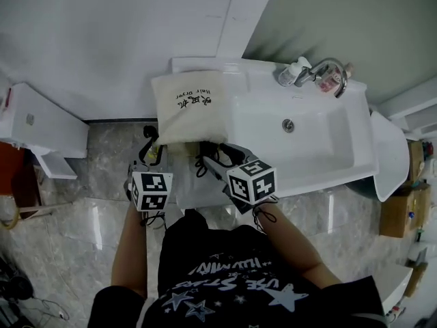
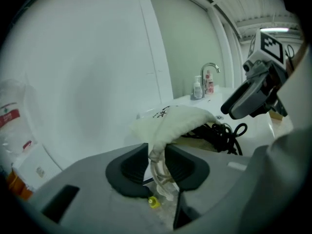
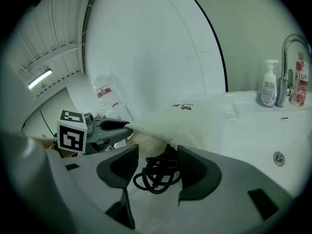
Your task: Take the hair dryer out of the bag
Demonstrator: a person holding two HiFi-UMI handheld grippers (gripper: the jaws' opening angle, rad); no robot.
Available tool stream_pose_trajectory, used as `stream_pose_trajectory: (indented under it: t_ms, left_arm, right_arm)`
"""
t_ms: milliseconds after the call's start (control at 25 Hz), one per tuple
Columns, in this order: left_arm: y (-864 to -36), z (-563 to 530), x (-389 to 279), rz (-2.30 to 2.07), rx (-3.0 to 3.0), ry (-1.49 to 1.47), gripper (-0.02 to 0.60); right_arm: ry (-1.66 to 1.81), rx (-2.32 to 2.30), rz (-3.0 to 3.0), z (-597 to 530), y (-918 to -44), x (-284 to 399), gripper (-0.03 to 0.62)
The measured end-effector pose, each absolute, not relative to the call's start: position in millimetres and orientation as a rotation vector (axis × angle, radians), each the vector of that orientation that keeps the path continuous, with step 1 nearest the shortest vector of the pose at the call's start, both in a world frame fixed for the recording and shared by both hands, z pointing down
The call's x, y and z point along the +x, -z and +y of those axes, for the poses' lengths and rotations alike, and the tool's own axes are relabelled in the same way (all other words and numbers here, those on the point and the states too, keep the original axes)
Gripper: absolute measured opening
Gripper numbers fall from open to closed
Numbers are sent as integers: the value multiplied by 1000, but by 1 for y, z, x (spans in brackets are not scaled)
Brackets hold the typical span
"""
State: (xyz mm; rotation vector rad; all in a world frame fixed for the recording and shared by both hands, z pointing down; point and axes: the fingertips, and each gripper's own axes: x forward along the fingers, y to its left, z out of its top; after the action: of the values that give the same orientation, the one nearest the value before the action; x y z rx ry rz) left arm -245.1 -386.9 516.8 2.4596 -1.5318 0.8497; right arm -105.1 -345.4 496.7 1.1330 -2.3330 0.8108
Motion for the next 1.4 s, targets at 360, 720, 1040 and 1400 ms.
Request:
stream_pose_trajectory:
  t_ms: [360, 720, 1040, 1400]
  left_arm:
    - [-500, -407, -215, -1282, 2627, -719, 64]
    - [-494, -415, -202, -1182, 2687, -675, 63]
    - [-508, -413, -200, -1126, 2672, -669, 63]
    - [-518, -413, -205, -1093, 2652, -684, 63]
  right_arm:
    - [-832, 1154, -2230, -358, -508, -117, 247]
    - [-903, 1149, -2106, -391, -528, -126, 290]
    - [-897, 1178, -1959, -420, -554, -124, 304]
    - [-1003, 936, -1773, -413, -591, -134, 302]
